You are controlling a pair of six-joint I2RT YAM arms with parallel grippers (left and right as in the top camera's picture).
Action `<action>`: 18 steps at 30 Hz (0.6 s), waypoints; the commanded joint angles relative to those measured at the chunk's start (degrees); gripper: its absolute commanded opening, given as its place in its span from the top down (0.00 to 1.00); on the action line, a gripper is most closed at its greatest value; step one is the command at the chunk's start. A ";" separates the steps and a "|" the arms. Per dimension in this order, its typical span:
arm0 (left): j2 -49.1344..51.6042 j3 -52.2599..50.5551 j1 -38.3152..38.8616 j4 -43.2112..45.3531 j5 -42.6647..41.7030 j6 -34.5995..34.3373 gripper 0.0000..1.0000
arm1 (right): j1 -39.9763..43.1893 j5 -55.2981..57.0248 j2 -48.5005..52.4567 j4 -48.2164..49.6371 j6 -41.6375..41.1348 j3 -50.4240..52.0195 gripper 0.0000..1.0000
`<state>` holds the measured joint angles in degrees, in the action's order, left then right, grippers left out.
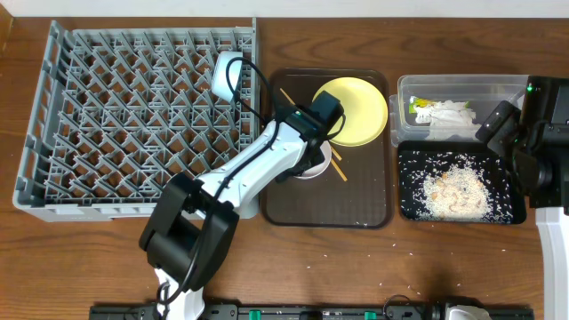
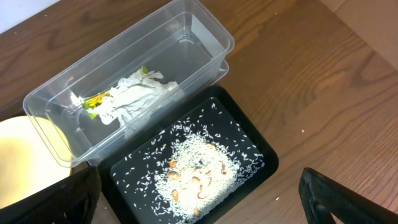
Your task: Sort waste into correct bins and load items into the dishwasher
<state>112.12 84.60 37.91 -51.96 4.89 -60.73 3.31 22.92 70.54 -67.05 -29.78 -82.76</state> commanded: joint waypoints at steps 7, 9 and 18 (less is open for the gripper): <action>4.94 -2.10 -0.13 3.54 -3.56 -4.42 0.36 | 0.20 0.59 -0.04 -0.07 -1.05 -0.26 0.01; 5.53 -2.12 -0.28 4.11 -4.46 -4.52 0.38 | 0.20 0.59 -0.02 -0.07 -1.05 -0.26 0.01; 5.53 -2.10 -0.35 4.11 -4.31 -4.50 0.81 | 0.20 0.59 -0.04 -0.07 -1.05 -0.26 0.01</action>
<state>117.86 82.59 37.91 -47.59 0.51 -64.75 3.31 22.90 70.54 -67.05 -29.78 -82.76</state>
